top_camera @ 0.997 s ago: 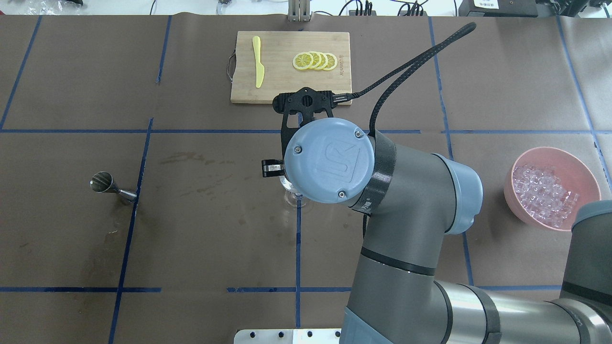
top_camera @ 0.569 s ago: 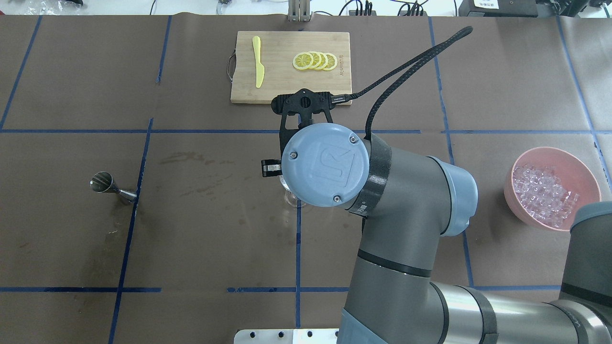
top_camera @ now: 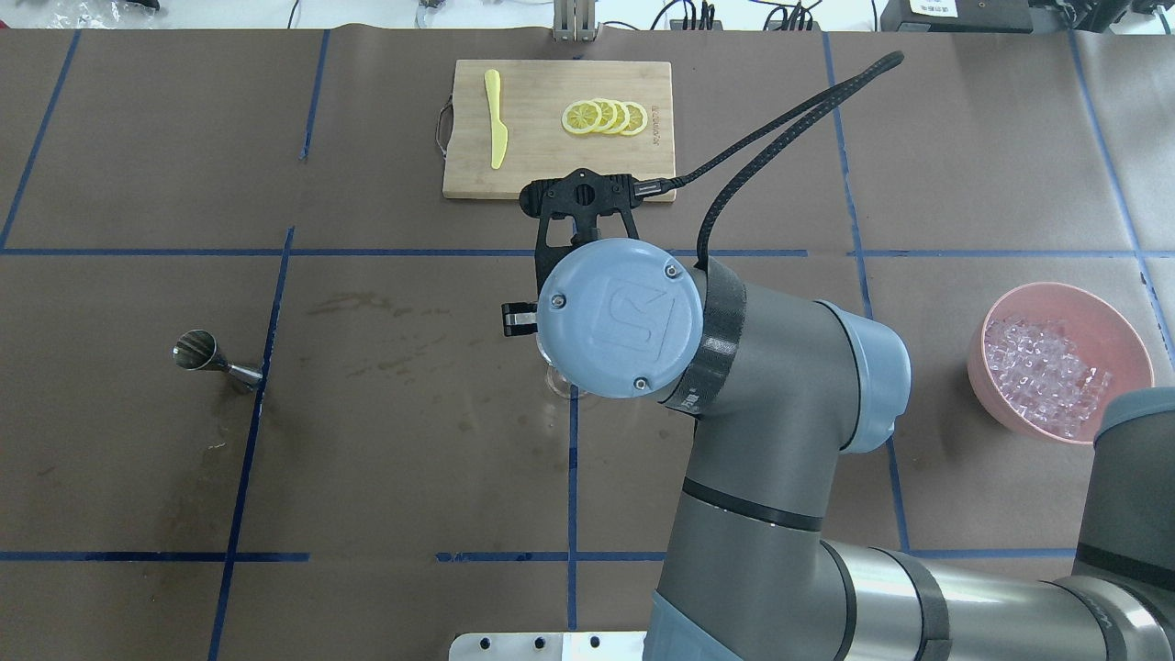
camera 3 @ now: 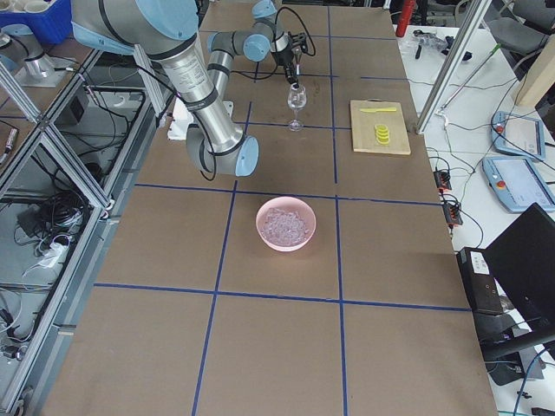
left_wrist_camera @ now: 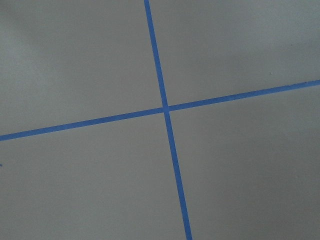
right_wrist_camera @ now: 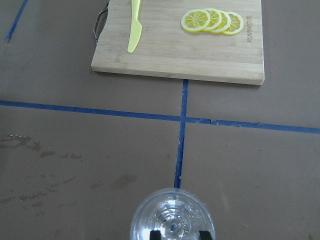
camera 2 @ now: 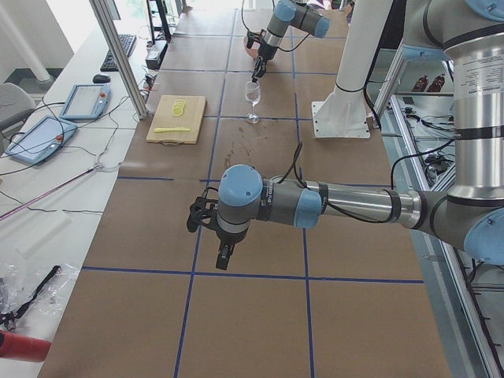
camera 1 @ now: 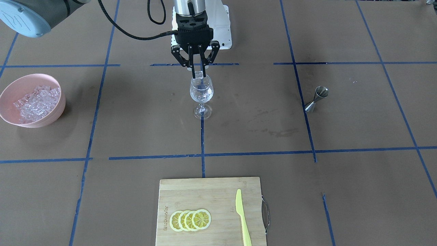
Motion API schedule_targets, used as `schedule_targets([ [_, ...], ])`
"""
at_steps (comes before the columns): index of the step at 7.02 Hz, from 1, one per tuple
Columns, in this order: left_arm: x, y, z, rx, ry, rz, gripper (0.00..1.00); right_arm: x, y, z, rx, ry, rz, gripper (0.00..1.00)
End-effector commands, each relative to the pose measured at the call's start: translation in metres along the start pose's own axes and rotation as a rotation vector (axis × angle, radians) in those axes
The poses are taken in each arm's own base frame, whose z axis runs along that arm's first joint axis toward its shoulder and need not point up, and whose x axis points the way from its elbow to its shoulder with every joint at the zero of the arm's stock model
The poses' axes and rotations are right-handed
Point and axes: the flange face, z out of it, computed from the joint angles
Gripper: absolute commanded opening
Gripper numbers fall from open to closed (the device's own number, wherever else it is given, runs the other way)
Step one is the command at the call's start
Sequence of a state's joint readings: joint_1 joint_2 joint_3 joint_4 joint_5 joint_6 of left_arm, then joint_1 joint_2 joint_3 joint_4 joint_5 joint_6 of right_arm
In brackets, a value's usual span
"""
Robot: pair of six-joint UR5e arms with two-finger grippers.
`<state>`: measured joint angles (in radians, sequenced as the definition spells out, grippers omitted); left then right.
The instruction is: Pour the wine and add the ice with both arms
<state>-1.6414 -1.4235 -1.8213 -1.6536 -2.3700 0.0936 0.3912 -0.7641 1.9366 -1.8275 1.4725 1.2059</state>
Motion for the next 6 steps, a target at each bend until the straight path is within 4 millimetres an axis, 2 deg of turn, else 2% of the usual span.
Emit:
schedule_targets([
  [1,0.0,0.0,0.0,0.0,0.0,0.0,1.0,-0.002,-0.001,0.0,-0.001,-0.001,-0.002,0.99],
  [4,0.0,0.0,0.0,0.0,0.0,0.0,1.0,0.0,0.0,0.001,-0.011,0.001,-0.007,1.0],
  [5,0.0,0.0,0.0,0.0,0.0,0.0,1.0,0.007,-0.006,0.002,-0.024,0.005,-0.006,1.0],
  [6,0.0,0.0,0.0,0.0,0.0,0.0,1.0,0.023,-0.019,0.003,-0.061,0.002,-0.01,1.0],
])
